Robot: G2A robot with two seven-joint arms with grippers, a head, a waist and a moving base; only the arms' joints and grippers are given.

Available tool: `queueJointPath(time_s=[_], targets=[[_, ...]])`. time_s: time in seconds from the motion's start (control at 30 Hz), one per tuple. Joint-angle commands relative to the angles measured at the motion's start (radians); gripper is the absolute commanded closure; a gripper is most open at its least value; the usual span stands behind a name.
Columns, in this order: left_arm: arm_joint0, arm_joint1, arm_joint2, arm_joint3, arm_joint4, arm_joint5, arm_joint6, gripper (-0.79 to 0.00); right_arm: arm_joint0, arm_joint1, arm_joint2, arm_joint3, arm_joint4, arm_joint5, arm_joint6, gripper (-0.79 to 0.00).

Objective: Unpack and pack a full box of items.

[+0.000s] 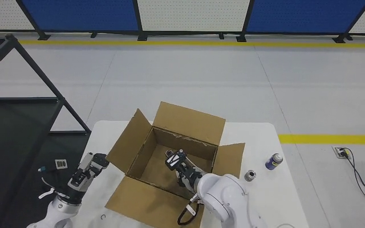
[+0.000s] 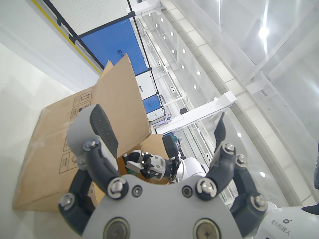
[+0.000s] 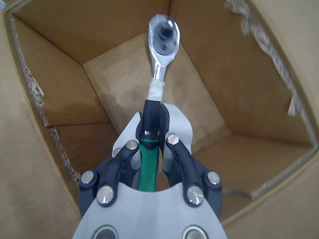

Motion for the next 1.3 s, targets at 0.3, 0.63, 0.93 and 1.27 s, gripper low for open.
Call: queueJointPath(time_s=[0.3, 0.63, 0.93, 1.27], targets=[[0.006, -0.006, 0.034, -0.008, 0.039, -0.004, 0.023, -0.785, -0.099, 0.017, 0.035, -0.181, -0.023, -0.017, -0.113, 0.0], [0.008, -0.007, 0.0, -0.009, 0.14, -0.024, 0.109, -0.785, -0.08, 0.021, 0.04, -0.154, -0.003, -0.026, -0.086, 0.0], [0.014, 0.011, -0.042, -0.02, 0.409, -0.038, 0.011, -0.785, -0.076, 0.03, 0.075, -0.173, 0.07, -0.077, -0.069, 0.0], [0.021, 0.011, -0.015, -0.059, 0.566, -0.05, 0.075, 0.0, -0.085, 0.042, 0.099, -0.185, 0.122, -0.12, -0.07, 0.0]])
